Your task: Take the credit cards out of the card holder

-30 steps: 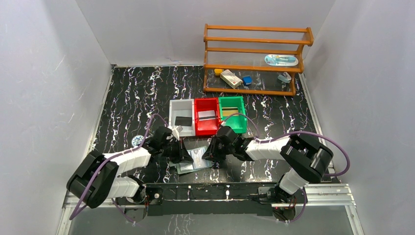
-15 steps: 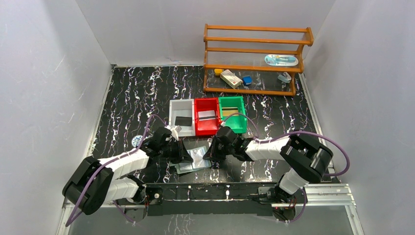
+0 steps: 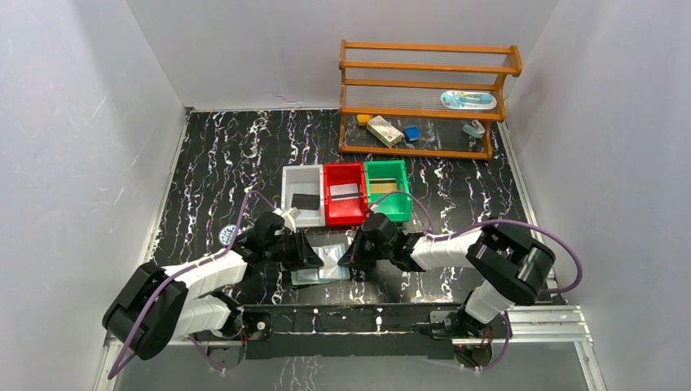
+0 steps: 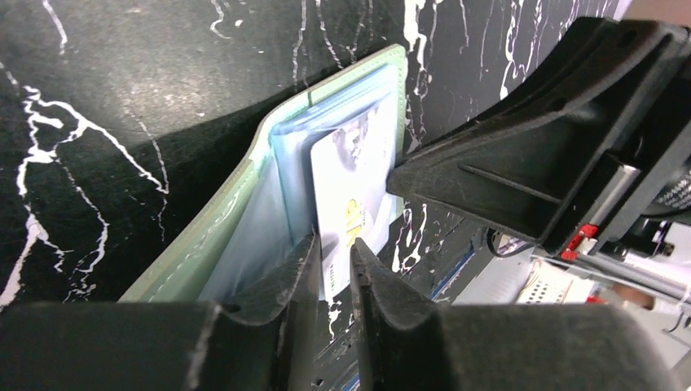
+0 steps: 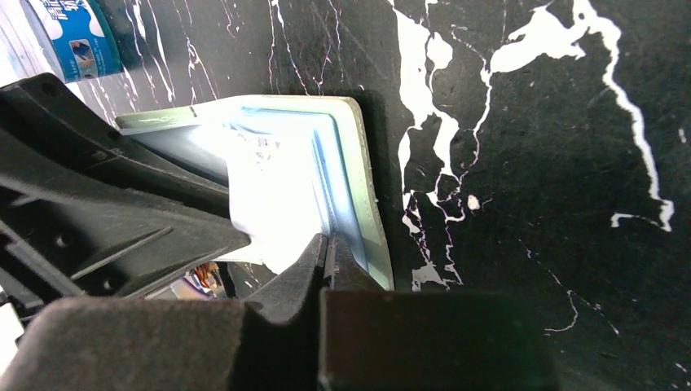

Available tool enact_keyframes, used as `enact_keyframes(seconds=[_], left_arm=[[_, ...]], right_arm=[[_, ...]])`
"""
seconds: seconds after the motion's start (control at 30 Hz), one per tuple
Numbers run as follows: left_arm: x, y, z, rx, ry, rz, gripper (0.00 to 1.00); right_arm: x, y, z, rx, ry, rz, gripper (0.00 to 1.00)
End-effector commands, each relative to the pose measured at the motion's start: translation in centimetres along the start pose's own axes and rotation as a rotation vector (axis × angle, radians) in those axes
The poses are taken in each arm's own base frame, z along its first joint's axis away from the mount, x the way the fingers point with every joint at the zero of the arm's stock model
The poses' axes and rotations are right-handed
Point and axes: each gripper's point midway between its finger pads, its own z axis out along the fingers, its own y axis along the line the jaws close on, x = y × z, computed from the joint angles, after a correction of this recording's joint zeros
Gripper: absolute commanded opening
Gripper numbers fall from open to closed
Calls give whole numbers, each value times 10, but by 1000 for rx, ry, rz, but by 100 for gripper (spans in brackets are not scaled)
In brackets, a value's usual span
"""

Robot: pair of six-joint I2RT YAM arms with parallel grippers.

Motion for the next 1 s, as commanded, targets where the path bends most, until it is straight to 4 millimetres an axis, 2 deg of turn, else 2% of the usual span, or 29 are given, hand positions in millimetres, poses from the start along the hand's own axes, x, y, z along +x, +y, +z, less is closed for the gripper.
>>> enact_keyframes(seconds=[0.0, 0.1, 0.17, 0.37, 0.67, 0.8, 0.97], left_arm=[[1, -13, 3, 83, 11, -9, 15], [-2, -17, 3, 100, -4, -20, 14], [-4, -18, 2, 104, -27, -39, 19], [-6, -17, -2, 148, -111, -188, 18], [-7, -14, -5, 182, -158, -286, 12], [-8, -12, -8, 189, -186, -304, 4], [-11, -22, -12, 236, -193, -266, 0]], right_arm=[[11, -22, 0, 64, 20, -5, 3], [11, -24, -1, 68, 18, 1, 3], [11, -25, -2, 75, 16, 9, 3], [11, -31, -2, 91, 6, 30, 3], [13, -36, -2, 107, 8, 51, 3], [13, -37, -1, 109, 11, 55, 3], [14, -32, 0, 87, 19, 46, 3]])
